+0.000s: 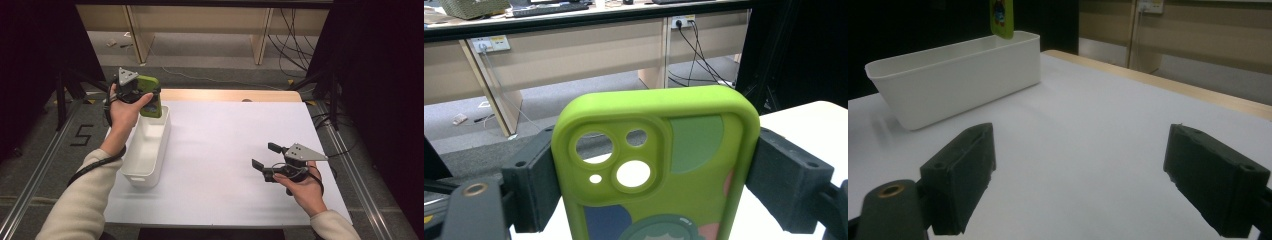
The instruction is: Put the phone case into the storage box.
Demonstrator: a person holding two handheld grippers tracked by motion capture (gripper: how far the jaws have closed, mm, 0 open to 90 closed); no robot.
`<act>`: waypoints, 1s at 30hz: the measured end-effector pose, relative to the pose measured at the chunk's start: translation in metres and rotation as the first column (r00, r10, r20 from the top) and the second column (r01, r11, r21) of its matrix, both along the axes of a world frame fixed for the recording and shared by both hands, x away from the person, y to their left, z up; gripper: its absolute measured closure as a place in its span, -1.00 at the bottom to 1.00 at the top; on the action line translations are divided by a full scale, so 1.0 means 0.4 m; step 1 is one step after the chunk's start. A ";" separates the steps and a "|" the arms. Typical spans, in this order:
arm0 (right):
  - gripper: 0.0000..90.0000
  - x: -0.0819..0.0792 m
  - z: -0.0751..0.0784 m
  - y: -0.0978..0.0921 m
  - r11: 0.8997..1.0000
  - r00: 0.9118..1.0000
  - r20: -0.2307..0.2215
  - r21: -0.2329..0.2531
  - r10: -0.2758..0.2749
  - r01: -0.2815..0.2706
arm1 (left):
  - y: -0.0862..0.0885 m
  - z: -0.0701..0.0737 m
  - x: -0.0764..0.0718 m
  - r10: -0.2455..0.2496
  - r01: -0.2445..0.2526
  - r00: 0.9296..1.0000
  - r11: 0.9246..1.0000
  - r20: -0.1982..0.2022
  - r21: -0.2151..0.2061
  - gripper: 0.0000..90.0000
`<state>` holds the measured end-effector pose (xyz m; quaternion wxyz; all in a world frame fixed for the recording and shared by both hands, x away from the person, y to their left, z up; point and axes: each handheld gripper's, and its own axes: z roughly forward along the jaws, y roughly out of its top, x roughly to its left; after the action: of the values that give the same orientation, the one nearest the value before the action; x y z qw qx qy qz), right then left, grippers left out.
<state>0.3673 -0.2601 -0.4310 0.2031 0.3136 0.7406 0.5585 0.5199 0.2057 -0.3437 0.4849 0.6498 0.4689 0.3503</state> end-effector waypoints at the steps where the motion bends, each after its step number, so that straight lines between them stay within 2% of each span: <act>1: -0.68 0.000 0.000 0.000 1.000 1.000 0.000 0.000 0.001 -0.001 | 0.000 0.000 0.001 0.001 -0.001 1.000 1.000 0.000 -0.001 -0.64; 30: -0.68 0.000 0.001 -0.001 1.000 1.000 0.001 0.000 0.001 -0.001 | -0.006 -0.007 0.024 0.007 -0.007 1.000 1.000 -0.015 -0.003 -0.64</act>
<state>0.3673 -0.2603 -0.4307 0.2031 0.3131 0.7405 0.5589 0.5296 0.2035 -0.3463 0.4813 0.6499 0.4754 0.3464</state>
